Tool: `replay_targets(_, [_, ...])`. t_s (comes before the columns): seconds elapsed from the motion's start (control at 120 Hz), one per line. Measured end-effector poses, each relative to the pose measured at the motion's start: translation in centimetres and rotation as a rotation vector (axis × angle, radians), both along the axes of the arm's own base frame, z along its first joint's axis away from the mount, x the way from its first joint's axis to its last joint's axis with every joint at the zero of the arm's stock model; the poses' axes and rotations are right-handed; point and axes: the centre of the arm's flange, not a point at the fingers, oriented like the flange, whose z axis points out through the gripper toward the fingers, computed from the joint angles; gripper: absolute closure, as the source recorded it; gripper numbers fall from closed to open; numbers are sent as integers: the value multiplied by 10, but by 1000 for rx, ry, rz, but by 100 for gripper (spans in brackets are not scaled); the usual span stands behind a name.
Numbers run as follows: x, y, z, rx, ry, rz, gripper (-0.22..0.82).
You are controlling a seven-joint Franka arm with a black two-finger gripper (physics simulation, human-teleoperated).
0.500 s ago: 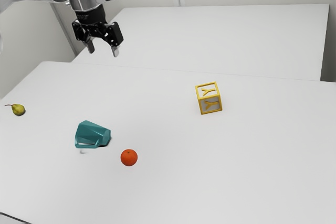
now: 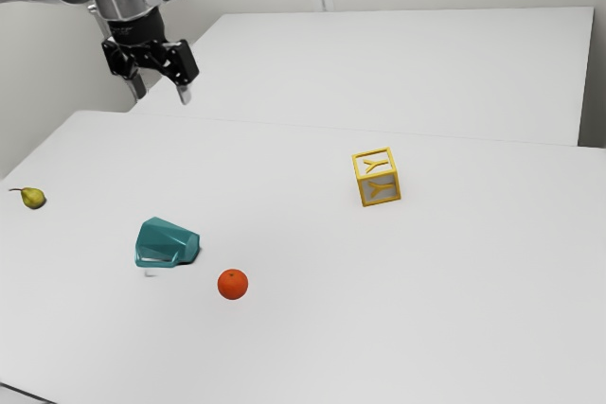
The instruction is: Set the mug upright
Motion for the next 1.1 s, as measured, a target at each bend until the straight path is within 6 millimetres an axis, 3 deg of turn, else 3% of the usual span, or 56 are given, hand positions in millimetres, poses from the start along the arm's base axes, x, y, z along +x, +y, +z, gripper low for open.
replay_targets(0.308, [-15,120,-14,-89,39,188,2])
replay_targets(0.408, [-29,161,-29,-167,51,245,2])
replay_targets(0.558, [-55,210,-68,-307,45,300,2])
replay_targets(0.75, [-76,246,-126,-468,-31,308,2])
replay_targets(0.875, [-82,263,-151,-551,-128,296,2])
replay_targets(1.1, [-90,279,-206,-655,-246,279,2])
